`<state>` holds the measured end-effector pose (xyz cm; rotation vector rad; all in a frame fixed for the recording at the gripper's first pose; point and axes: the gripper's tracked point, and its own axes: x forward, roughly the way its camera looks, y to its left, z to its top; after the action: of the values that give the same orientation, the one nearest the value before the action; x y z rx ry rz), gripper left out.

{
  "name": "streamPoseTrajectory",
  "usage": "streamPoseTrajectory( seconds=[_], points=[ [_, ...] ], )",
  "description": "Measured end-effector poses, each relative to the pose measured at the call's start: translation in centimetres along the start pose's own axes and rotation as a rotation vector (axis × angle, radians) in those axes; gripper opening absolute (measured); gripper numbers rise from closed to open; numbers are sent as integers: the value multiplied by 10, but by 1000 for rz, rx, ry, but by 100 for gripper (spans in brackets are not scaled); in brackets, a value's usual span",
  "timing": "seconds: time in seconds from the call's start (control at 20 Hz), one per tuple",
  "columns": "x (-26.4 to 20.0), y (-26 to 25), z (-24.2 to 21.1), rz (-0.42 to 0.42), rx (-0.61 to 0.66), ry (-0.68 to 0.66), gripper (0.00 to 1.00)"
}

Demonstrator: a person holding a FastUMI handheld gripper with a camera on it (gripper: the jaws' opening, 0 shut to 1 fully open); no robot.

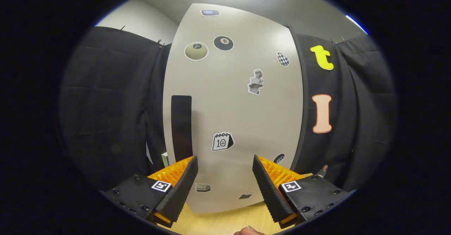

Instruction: Open the shoe cabinet door, grab the shoes and put them into the shoe cabinet, then close the shoe cabinet door.

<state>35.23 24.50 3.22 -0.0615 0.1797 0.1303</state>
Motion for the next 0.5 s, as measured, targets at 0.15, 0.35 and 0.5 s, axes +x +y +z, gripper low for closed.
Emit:
streamPoseTrajectory(
  seconds=[0.15,0.35,0.5],
  points=[
    [-19,-16,5,-24,7,-11,97],
    [-49,-44,8,-81,8,-28,97],
    [-71,-58,6,-108,-6,-32,97]
  ],
)
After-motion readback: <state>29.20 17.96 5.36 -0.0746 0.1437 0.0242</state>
